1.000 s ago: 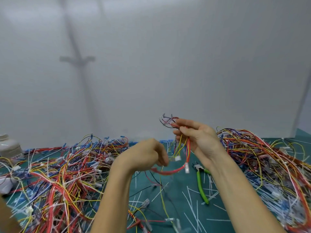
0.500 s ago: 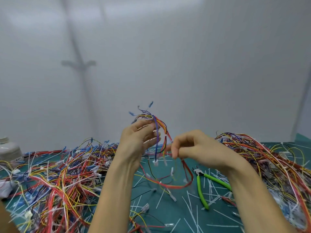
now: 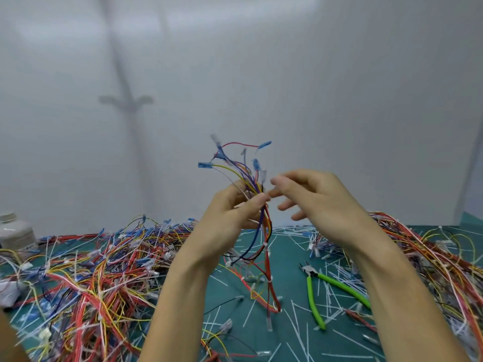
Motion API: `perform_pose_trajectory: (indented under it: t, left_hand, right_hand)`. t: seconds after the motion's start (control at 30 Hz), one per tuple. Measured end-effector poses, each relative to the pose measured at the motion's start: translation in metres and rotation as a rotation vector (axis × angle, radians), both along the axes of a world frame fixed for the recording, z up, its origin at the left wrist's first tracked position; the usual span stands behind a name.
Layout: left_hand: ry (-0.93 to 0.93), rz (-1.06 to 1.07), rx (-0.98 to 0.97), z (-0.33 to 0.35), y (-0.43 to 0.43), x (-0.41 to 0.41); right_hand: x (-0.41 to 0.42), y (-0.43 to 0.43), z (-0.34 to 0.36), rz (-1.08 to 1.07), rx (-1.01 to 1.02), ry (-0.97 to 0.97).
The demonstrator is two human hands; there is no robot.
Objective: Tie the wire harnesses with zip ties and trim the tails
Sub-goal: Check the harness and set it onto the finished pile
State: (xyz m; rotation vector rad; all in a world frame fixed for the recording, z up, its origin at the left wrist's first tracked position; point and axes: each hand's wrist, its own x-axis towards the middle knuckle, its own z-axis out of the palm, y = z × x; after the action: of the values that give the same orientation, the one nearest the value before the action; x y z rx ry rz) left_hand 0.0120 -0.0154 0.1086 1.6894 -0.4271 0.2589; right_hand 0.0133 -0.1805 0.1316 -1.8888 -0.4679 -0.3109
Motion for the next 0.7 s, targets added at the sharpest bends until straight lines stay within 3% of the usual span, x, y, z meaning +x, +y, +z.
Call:
perform_pose_trajectory:
  t: [0.1, 0.27, 0.43, 0.57, 0.7]
  left_hand:
    - [-0.082, -0.054, 0.119, 0.002, -0.003, -0.004]
    - [-0.081, -0.076, 0.184, 0.011, -0.003, -0.015]
    - [0.010, -0.007, -0.045, 0.020, -0.002, -0.020]
    - [0.057, 0.064, -0.210, 0.021, 0.001, -0.019]
    - [0.063, -0.035, -0.362, 0.020, 0.000, -0.017]
  right_hand:
    - [0.000, 0.004, 0.000, -0.010, 0.007, -0.088]
    - [-0.007, -0.002, -0.004, 0.046, 0.261, -0.105]
    - [-0.008, -0.008, -0.002, 0.064, 0.434, 0.020]
    - [-0.012, -0.010, 0.001, 0.095, 0.429, 0.036]
    - [-0.014, -0.007, 0.001, 0.100, 0.415, 0.038]
